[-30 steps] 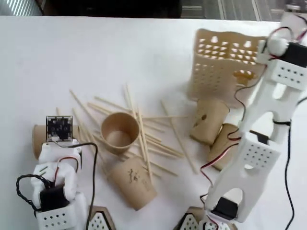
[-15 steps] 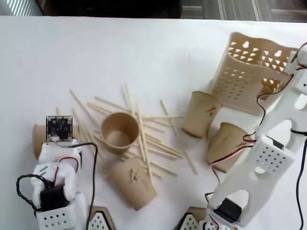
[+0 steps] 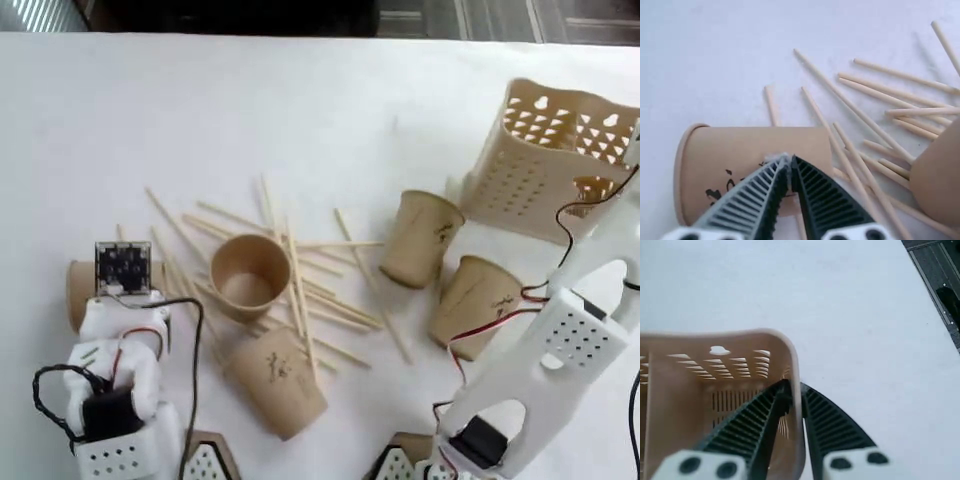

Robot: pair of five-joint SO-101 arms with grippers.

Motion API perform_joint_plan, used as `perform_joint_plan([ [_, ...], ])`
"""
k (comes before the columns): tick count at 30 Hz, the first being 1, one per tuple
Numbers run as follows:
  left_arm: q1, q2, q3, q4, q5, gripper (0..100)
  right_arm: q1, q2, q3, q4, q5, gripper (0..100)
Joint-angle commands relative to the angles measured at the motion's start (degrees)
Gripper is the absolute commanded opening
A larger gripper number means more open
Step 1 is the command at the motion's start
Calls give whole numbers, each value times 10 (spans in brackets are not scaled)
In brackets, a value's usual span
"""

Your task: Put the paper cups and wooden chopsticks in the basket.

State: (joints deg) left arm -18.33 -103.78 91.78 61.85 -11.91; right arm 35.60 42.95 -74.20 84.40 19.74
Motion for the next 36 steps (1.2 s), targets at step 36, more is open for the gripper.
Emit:
perform_joint_plan([
  [36, -2, -4, -4, -11, -5, 42, -324, 15, 50, 140, 67, 19],
])
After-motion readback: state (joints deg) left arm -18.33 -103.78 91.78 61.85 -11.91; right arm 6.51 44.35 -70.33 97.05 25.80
